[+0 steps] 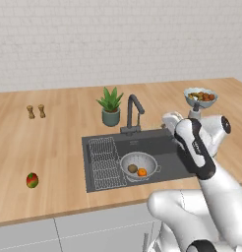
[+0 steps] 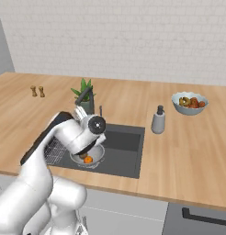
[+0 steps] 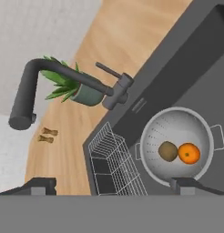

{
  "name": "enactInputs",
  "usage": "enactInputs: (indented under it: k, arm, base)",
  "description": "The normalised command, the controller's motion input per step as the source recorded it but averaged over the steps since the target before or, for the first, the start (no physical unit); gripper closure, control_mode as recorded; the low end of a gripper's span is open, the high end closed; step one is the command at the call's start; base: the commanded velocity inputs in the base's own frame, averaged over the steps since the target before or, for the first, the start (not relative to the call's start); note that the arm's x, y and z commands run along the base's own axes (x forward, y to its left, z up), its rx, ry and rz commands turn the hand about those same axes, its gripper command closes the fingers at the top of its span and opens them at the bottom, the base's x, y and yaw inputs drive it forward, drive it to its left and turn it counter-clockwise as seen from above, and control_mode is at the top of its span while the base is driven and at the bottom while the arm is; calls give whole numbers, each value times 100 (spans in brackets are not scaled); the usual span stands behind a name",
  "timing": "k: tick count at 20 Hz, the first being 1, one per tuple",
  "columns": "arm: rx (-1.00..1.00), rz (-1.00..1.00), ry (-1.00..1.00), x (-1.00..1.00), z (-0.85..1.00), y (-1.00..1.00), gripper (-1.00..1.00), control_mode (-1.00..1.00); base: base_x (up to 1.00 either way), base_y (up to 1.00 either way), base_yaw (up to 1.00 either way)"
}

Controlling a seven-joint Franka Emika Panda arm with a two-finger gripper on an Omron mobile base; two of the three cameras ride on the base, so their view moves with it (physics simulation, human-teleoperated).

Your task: Put the colander in the sink, put the tangerine, mango, kiwi in the colander, and turn on the sink faucet and pour water over the colander.

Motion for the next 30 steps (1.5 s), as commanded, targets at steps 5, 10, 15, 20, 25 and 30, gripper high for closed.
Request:
enactInputs:
  k: [5, 10, 15, 20, 25, 30]
  arm:
    - [-10, 8, -11, -89, 100, 36, -100, -100]
    - [-18, 14, -2, -58, 100, 91, -100, -100]
    - [-20, 21, 9, -7, 85, 100, -100, -100]
    - [-23, 23, 26, 0, 20, 100, -100, -100]
    - [-24, 20, 25, 1, -7, 100, -100, -100]
    - [-17, 13, 16, 0, -33, 98, -100, -100]
  base:
    - [0, 0, 0]
    - [0, 0, 0]
    - [0, 0, 0]
    - [0, 0, 0]
    - [0, 0, 0]
    - [0, 0, 0]
